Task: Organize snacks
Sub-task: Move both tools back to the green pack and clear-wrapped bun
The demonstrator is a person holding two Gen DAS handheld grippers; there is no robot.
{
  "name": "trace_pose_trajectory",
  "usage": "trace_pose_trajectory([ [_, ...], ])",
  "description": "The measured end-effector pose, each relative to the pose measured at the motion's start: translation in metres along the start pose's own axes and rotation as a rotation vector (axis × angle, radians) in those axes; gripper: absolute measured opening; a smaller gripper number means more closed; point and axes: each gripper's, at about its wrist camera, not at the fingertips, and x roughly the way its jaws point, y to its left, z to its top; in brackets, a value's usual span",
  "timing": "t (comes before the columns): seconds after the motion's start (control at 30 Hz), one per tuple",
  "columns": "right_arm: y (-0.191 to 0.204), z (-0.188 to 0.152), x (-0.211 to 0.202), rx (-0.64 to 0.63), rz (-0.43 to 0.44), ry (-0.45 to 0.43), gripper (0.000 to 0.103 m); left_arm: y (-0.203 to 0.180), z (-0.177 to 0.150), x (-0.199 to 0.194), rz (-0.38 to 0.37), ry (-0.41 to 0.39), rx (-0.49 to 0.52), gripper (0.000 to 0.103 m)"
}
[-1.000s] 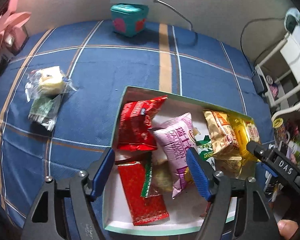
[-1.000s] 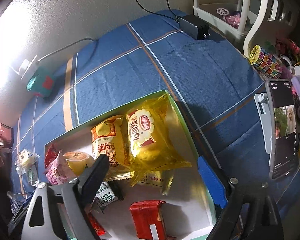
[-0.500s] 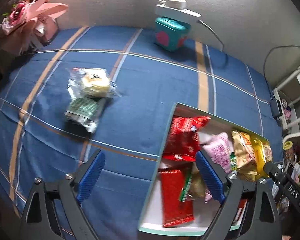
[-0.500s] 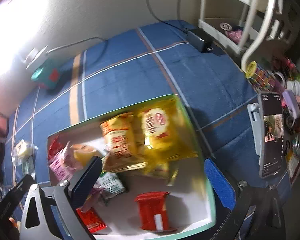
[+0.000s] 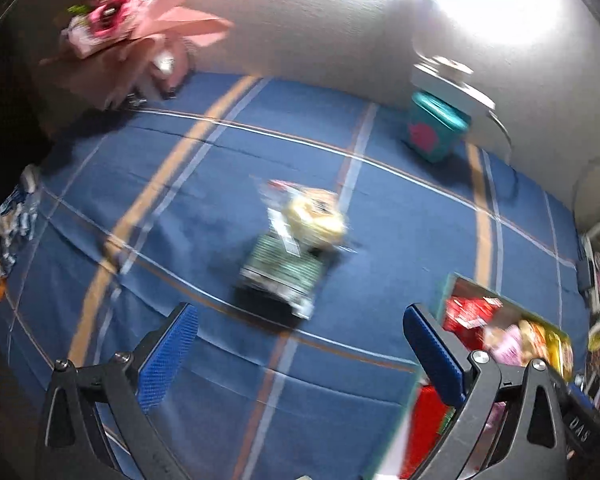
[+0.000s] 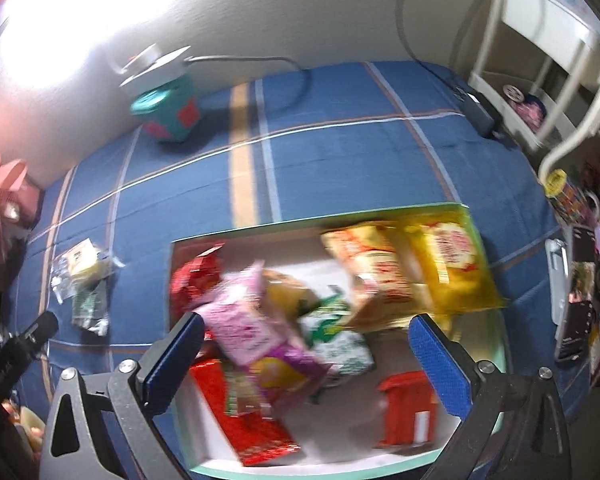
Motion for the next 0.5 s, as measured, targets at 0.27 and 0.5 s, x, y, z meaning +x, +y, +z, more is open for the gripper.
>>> trace_pose_trajectory([
  [0.27, 0.075, -0.005, 0.012, -0.095, 0.051, 0.016, 0.103, 0.094, 0.028, 0.010, 0.086, -0.016, -0.188, 0.102],
  [0.5, 0.137, -0.015, 0.023, -0.170, 0.096, 0.019, 0.103, 0.125, 0.037, 0.028, 0.115, 0.004, -0.223, 0.102],
])
